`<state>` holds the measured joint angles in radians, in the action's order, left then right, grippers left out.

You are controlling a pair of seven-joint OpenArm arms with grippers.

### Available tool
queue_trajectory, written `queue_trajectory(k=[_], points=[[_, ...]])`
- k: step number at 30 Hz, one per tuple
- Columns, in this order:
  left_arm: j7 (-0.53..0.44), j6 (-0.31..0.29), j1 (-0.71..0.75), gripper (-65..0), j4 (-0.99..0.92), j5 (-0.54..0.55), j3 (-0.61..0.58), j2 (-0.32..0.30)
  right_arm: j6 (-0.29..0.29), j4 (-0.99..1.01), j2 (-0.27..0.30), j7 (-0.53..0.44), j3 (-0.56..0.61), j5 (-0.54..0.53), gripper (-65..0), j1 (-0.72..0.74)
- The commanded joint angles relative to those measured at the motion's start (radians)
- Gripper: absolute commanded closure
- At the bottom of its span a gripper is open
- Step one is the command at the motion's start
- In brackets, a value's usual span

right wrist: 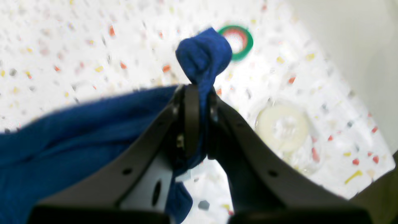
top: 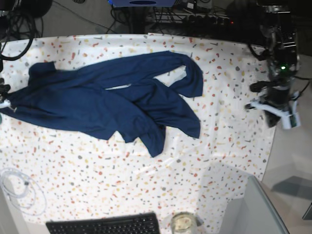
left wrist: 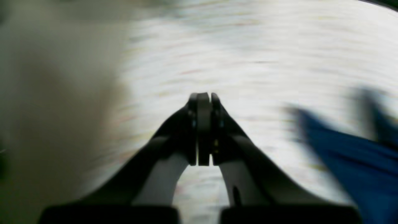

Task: Layout the t-shirt on the table in an organized manner, then fold the t-shirt properly
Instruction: 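Lay the shirt down and open both grippers, withdrawing them, then grasp the shirt's middle fabric with the right gripper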

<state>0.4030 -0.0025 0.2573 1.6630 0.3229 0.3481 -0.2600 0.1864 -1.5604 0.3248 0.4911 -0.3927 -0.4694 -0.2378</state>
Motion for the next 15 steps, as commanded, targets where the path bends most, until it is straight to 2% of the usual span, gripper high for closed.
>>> queue_trajectory(k=[1, 4, 5, 8, 10, 12, 13, 15], points=[[-0.016, -0.012, 0.004, 0.0, -0.005, 0.009, 0.026, -0.005, 0.003, 0.01, 0.02, -0.002, 0.01, 0.001, 0.0, 0.022], [-0.016, -0.014, 0.033, 0.0, -0.067, 0.008, 0.127, -0.006, 0.003, 0.051, 0.018, 0.036, 0.021, 0.001, -0.2, 0.039], [-0.016, -0.015, 0.044, 0.0, -0.08, 0.008, 0.154, -0.006, 0.003, 0.051, 0.017, 0.048, 0.021, 0.001, -2.6, 0.038], [-0.016, -0.015, 0.073, 0.0, -0.1, 0.008, 0.239, -0.006, 0.003, 0.022, 0.015, 0.074, 0.022, -0.001, -15.8, 0.019], [-0.016, -0.015, 0.09, 0.0, -0.108, 0.012, 0.291, -0.006, 0.003, -0.045, 0.012, 0.073, 0.022, -0.002, -27.3, -0.018], [-0.016, -0.017, 0.098, 0.0, -0.11, 0.015, 0.32, -0.006, 0.002, -0.136, -0.01, 0.073, 0.024, -0.002, -35.0, -0.054], [-0.016, -0.031, 0.098, 0.0, -0.11, 0.015, 0.329, -0.005, -0.003, -0.185, -0.017, 0.074, 0.028, -0.002, -35.7, -0.074], [-0.016, -0.092, 0.099, 0.0, -0.11, 0.015, 0.332, -0.002, -0.058, -0.268, -0.025, 0.074, 0.102, -0.002, -34.7, -0.102]])
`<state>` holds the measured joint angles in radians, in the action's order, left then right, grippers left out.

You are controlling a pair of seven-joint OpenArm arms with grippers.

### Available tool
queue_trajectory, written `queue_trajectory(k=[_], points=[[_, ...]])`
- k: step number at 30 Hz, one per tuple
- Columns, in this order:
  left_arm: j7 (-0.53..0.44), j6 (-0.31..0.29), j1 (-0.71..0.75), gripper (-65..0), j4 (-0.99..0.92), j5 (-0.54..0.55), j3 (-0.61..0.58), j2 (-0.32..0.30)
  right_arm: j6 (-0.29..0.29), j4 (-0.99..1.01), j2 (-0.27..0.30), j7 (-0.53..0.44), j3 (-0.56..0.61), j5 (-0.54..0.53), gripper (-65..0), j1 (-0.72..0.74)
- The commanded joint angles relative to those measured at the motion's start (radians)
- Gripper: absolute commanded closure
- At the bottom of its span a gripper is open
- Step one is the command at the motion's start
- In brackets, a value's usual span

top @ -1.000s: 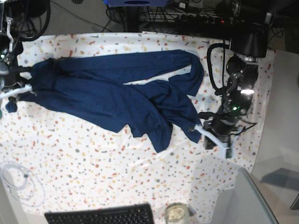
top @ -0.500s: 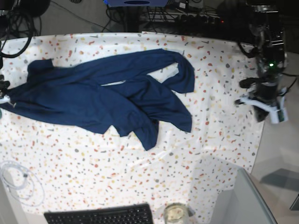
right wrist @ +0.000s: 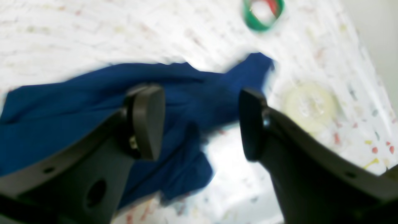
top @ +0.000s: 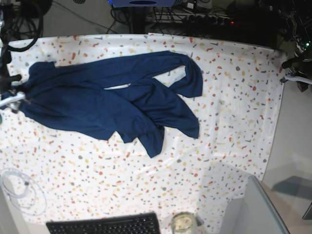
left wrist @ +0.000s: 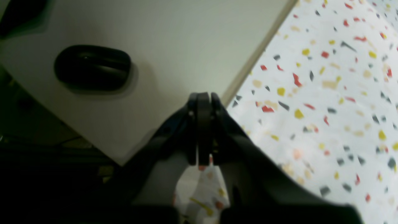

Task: Layout the t-shirt on the table in an organized manner, then fold the t-shirt properly
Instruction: 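Grasp the shirt's middle fabric with the right gripper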

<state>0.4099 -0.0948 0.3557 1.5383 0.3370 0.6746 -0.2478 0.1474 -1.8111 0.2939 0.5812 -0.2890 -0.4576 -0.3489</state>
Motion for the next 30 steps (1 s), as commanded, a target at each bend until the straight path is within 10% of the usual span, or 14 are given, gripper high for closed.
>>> queue_trajectory(k=[1, 5, 16, 30], points=[[-0.022, -0.026, 0.001, 0.0, 0.015, 0.001, 0.004, 0.0, -0.061, -0.048, 0.008, -0.017, 0.046, -0.014, -34.1, 0.0], [-0.022, -0.125, -0.013, 0.0, 0.028, -0.006, -0.025, 0.075, -0.145, -0.074, 0.011, -0.016, 0.268, -0.011, -29.4, 0.037], [-0.022, -0.142, -0.001, 0.0, 0.017, -0.006, -0.126, 0.081, -0.082, 0.135, -0.052, 0.079, 0.9, -0.01, -27.9, 0.422], [-0.022, -0.145, 0.039, 0.0, -0.042, -0.006, 0.035, 0.081, -0.007, 0.52, -0.17, 0.018, 1.063, -0.011, -37.1, 0.626]])
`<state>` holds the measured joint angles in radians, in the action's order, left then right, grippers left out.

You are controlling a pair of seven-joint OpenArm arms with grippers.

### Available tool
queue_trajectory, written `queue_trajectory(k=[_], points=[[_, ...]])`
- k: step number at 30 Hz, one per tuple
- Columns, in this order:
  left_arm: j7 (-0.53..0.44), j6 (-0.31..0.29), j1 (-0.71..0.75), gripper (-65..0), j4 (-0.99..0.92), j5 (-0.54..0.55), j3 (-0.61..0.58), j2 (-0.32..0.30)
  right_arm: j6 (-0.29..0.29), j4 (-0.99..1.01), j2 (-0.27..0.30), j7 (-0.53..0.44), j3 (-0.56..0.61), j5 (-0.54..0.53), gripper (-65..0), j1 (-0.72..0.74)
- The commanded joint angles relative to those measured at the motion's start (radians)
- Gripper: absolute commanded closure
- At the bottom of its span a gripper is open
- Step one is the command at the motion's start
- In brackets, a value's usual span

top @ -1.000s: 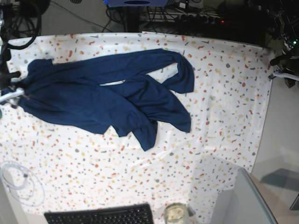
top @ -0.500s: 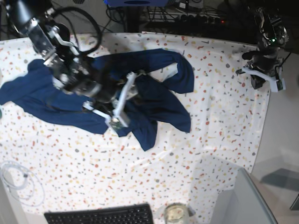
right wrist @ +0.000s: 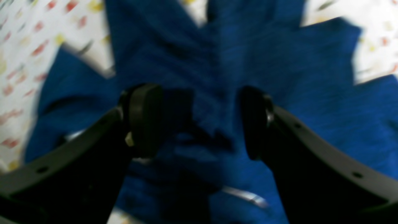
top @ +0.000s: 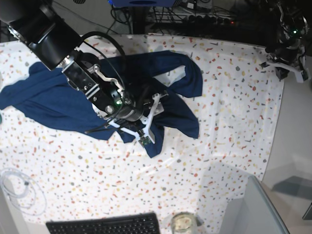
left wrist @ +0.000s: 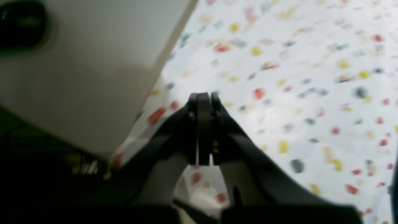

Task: Layout the t-shirt on the table in an organized manner, then fold the t-shirt properly
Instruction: 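Grasp the shirt's middle fabric with the right gripper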

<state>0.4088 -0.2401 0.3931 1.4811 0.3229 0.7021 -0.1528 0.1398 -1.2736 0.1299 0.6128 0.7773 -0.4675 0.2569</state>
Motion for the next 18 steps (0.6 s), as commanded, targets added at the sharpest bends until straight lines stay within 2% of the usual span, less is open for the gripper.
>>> queue_trajectory(k=[1, 7, 11, 13, 17, 18], points=[[-0.021, -0.002, 0.002, 0.0, 0.008, 0.008, 0.012, -0.014, 0.001, 0.007, -0.006, -0.027, -0.003, -0.001, -37.1, 0.026], [-0.021, -0.002, 0.004, 0.0, -0.006, 0.008, 0.015, -0.014, 0.001, 0.041, -0.002, -0.058, -0.002, 0.008, -36.8, 0.037], [-0.021, -0.002, -0.003, 0.0, 0.003, 0.008, 0.011, -0.014, 0.001, 0.053, -0.009, -0.093, -0.003, 0.161, -35.6, 0.025], [-0.021, -0.002, -0.006, 0.0, 0.003, 0.008, 0.009, -0.012, 0.001, 0.064, -0.029, -0.095, -0.008, 0.226, -28.5, 0.017], [-0.021, -0.002, -0.007, 0.0, 0.003, 0.011, 0.008, -0.012, 0.001, 0.055, -0.04, -0.086, -0.009, 0.263, -1.5, 0.012], [-0.021, -0.002, -0.007, 0.0, 0.003, 0.011, 0.006, -0.012, 0.001, 0.051, -0.042, -0.081, -0.009, 0.263, 0.0, 0.006]])
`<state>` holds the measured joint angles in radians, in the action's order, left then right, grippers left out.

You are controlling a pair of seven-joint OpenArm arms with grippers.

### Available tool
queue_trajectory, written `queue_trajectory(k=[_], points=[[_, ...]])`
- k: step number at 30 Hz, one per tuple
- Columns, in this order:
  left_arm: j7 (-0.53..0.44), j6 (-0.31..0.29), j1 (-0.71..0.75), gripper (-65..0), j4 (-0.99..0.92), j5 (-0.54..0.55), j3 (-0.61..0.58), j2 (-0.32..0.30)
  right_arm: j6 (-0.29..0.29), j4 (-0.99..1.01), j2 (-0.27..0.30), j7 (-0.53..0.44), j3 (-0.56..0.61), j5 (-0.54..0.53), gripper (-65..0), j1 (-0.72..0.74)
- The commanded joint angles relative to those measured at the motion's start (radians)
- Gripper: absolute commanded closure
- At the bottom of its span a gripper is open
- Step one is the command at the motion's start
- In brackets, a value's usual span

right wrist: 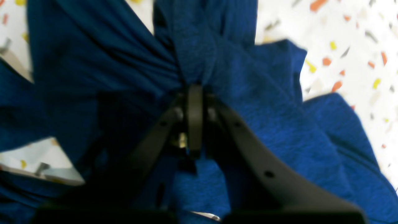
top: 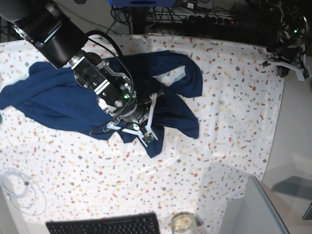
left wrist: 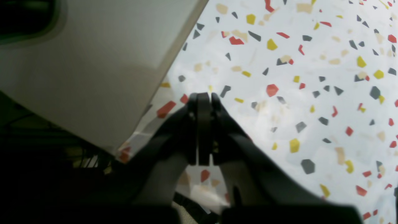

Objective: Layout the t-shirt on the table in an organized manner, then fold the t-shirt properly

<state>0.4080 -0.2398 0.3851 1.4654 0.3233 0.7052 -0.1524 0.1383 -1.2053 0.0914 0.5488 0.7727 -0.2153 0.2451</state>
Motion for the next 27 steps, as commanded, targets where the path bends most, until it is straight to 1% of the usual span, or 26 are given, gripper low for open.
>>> queue_trajectory(k=[1, 2, 4, 8, 10, 13, 17, 19, 22, 24, 27], points=[[-0.021, -0.002, 0.001, 0.0, 0.019, 0.009, -0.011, -0.013, 0.002, -0.031, -0.003, -0.017, -0.005, 0.011, 0.0, 0.013], [-0.021, -0.002, 0.001, 0.0, 0.019, 0.007, -0.031, -0.014, 0.002, -0.046, -0.003, -0.017, -0.005, 0.011, -0.9, 0.007], [-0.021, -0.002, 0.001, 0.0, 0.022, 0.007, -0.068, -0.014, 0.002, -0.103, 0.001, -0.012, -0.005, 0.011, -0.3, -0.017], [-0.021, -0.002, 0.001, 0.0, 0.062, 0.007, -0.175, -0.014, 0.002, -0.242, 0.015, 0.061, -0.005, 0.011, -0.3, -0.06], [-0.021, 0.001, -0.008, 0.0, 0.103, 0.007, -0.256, -0.014, 0.002, -0.331, 0.041, 0.096, -0.005, 0.011, -0.2, -0.085], [-0.017, 0.001, -0.053, 0.0, 0.137, 0.007, -0.381, -0.014, 0.002, -0.437, 0.066, 0.132, -0.014, 0.012, -0.2, -0.123], [-0.016, 0.001, -0.137, 0.0, 0.134, 0.007, -0.565, -0.013, -0.004, -0.54, 0.072, 0.176, -0.094, 0.012, -0.2, -0.163], [-0.014, 0.001, -0.182, 0.0, 0.131, 0.007, -0.677, -0.016, -0.004, -0.577, 0.074, 0.204, -0.131, 0.012, -0.2, -0.169], [-0.014, 0.003, -0.251, 0.0, 0.08, 0.007, -0.816, -0.017, -0.004, -0.623, 0.075, 0.241, -0.161, 0.012, -0.2, -0.171], [-0.014, 0.003, -0.308, 0.0, -0.009, 0.007, -0.899, -0.016, -0.004, -0.66, 0.075, 0.261, -0.175, 0.012, -0.2, -0.171], [-0.016, 0.003, -0.387, 0.0, -0.17, 0.007, -0.978, -0.013, -0.004, -0.712, 0.104, 0.279, -0.181, 0.012, -0.2, -0.171]])
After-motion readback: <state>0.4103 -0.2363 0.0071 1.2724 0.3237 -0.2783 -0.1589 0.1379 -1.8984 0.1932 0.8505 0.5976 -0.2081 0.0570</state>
